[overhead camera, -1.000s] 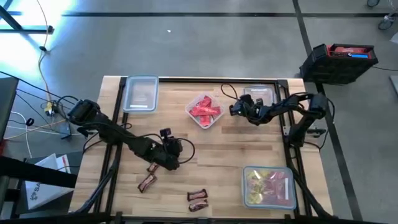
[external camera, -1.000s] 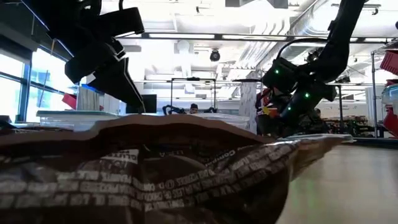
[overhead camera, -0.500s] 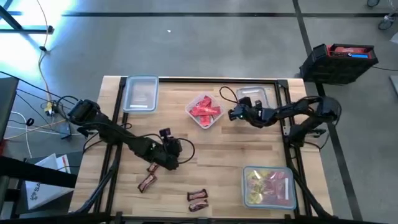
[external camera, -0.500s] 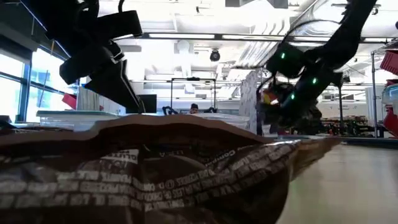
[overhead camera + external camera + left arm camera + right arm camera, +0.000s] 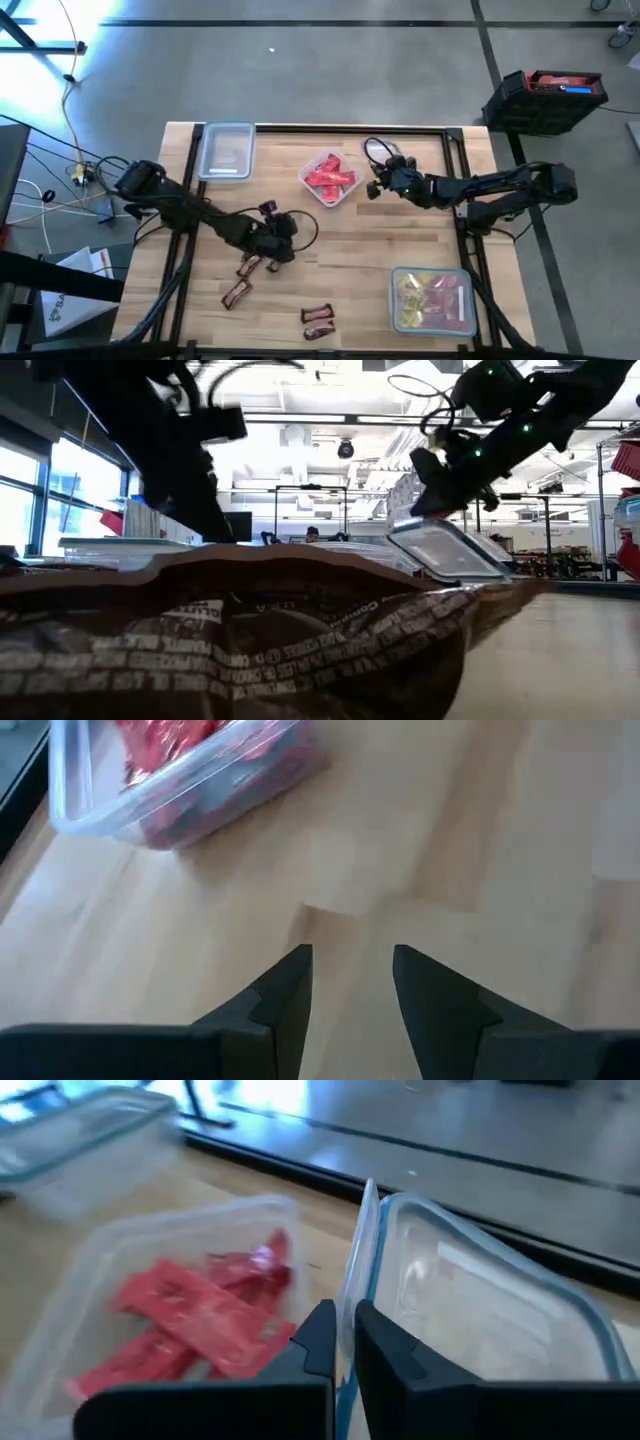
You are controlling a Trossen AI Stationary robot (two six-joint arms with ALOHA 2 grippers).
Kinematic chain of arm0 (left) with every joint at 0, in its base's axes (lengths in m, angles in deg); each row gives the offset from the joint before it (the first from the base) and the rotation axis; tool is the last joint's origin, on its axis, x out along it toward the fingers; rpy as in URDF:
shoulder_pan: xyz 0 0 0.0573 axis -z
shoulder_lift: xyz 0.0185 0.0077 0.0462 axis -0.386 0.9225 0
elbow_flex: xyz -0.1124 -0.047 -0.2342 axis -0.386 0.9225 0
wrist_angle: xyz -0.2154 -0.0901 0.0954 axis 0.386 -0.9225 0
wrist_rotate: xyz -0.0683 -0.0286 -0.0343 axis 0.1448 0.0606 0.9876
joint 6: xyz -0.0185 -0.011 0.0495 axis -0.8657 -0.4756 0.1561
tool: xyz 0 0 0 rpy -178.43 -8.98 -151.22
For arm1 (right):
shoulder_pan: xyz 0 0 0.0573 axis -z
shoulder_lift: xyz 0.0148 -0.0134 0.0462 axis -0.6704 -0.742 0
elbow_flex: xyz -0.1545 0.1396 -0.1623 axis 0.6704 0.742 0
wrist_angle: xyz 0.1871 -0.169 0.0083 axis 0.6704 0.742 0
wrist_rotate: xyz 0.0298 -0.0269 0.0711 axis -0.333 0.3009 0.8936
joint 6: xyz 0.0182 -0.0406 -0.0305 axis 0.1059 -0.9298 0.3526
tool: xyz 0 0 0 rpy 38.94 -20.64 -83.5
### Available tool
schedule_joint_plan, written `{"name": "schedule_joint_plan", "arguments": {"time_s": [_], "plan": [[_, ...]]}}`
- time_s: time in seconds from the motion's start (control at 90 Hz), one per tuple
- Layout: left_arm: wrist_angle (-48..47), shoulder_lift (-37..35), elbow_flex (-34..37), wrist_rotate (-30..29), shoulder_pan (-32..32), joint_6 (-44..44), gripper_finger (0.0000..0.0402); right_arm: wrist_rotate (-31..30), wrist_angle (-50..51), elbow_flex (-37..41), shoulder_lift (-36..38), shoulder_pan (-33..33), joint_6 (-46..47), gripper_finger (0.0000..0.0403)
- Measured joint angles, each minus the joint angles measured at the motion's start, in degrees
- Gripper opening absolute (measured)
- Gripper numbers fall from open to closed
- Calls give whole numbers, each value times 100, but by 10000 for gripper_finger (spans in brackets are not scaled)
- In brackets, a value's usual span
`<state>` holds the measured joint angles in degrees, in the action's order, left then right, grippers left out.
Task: Sort candy
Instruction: Close the transparent bin
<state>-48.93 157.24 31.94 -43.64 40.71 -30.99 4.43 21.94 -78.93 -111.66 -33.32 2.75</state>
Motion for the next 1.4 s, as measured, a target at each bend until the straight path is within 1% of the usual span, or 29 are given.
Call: {"name": "schedule_joint_plan", "arguments": {"time_s": [0.211, 0.367, 0.567, 0.667, 0.733, 0.8, 0.944, 1.0, 1.078, 1.178, 1.311, 1.4], "plan": [[24, 685, 4, -10, -459, 8, 126, 522, -791, 0, -92, 206, -362, 0], [303, 1011, -20, -289, -716, 40, 126, 1067, -1330, -4, -270, 348, -513, 0], [1194, 1163, 4, -600, -777, 520, 126, 1839, -2236, -15, -630, 333, -425, 0], [1746, 1177, 7, -623, -761, 662, 126, 2024, -2184, -173, -744, 182, -361, 0], [2042, 1168, 3, -483, -761, 798, 126, 2080, -2124, -295, -765, 1, -368, 0], [2129, 1170, 3, -340, -758, 944, 126, 2036, -2088, -450, -761, -239, -396, 0], [2194, 1170, 4, -184, -692, 1112, 126, 1675, -1907, -864, -756, -749, -546, 0], [2190, 1170, 4, -182, -656, 1141, 126, 1461, -1670, -1062, -752, -903, -578, 0], [2193, 1162, 4, -121, -578, 1328, 126, 1309, -1218, -1294, -752, -1065, -829, 0], [2165, 1112, 2, 120, -423, 1532, 126, 1085, -762, -1530, -754, -1159, -948, 0], [1559, 745, 2, 502, -212, 1540, 126, 762, -661, -1615, -754, -1148, -1072, 0], [853, 345, 2, 456, -95, 1239, 126, 567, -742, -1617, -754, -1081, -1124, 0]]}}
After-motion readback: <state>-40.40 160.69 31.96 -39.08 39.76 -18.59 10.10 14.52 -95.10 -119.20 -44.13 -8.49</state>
